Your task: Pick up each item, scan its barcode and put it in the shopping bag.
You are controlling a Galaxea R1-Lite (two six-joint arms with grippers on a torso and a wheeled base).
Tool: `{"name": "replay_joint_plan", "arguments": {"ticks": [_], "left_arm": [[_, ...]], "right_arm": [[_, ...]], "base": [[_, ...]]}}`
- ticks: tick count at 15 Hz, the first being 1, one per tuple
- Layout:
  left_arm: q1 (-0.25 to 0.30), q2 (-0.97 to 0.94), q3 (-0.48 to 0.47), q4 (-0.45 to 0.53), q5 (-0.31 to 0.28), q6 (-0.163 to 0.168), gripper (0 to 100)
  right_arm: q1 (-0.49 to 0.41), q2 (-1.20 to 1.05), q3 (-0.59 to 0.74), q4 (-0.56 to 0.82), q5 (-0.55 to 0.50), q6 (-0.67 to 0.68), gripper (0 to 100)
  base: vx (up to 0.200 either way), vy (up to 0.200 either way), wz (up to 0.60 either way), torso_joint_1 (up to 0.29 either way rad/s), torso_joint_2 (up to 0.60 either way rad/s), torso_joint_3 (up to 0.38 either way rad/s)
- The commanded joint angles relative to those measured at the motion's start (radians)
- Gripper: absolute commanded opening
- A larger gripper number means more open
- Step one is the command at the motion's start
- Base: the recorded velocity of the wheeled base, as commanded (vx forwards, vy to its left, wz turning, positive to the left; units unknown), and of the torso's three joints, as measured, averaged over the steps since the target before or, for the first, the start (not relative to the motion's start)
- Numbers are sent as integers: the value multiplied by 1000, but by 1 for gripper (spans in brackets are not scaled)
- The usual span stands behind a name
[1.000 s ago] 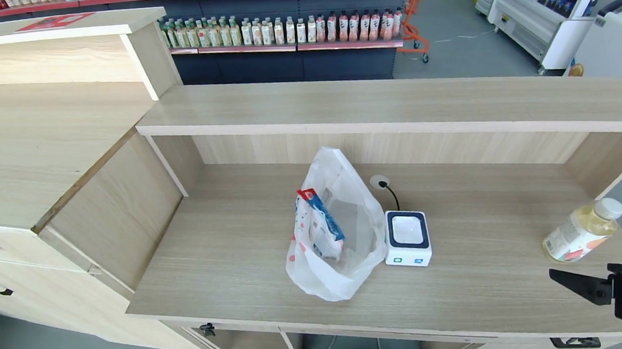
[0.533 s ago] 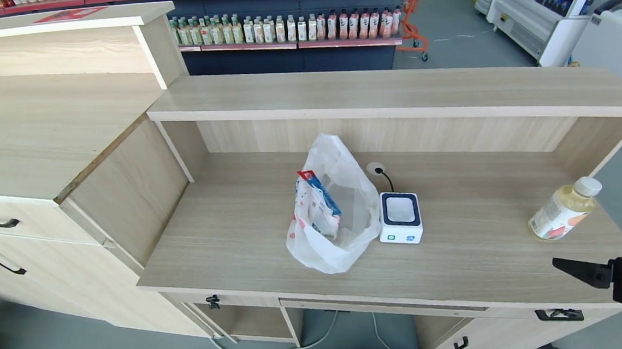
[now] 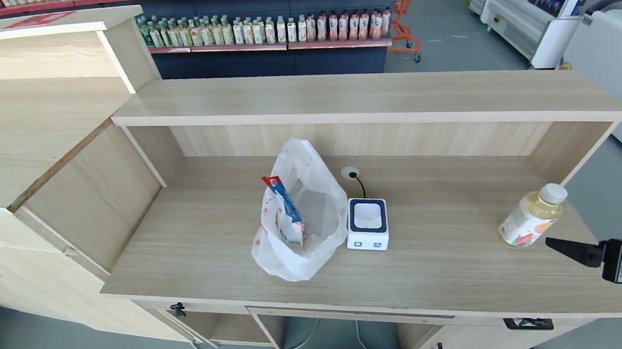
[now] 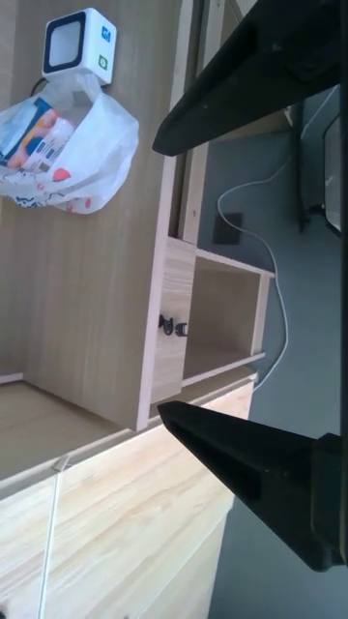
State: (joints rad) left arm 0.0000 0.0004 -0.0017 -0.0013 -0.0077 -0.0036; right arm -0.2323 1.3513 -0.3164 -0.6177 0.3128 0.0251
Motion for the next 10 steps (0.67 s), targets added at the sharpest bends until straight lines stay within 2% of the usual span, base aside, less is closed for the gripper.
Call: {"name": "replay_joint_plan", "arguments": {"ticks": [1,3,7,9,10], "left_arm": [[0,0,0,0,0,-1,100],[0,0,0,0,0,-1,100],[0,0,0,0,2,-4,100],[0,0,0,0,2,-4,100],[0,0,0,0,2,-4,100]], "right_arm": [[-25,114,33,-88,0,-42,100],[-33,164,59,-159,0,-50,100],[-59,279,77,-278,-4,-100,100],[-93,408,123,-481,-21,-152,100],[-93,433,135,-524,-21,-152,100]], "base": [[0,-200,0,2,2,2],[0,-200,0,2,2,5],[0,0,0,0,0,0],[0,0,0,0,0,0],[0,0,0,0,0,0]]}}
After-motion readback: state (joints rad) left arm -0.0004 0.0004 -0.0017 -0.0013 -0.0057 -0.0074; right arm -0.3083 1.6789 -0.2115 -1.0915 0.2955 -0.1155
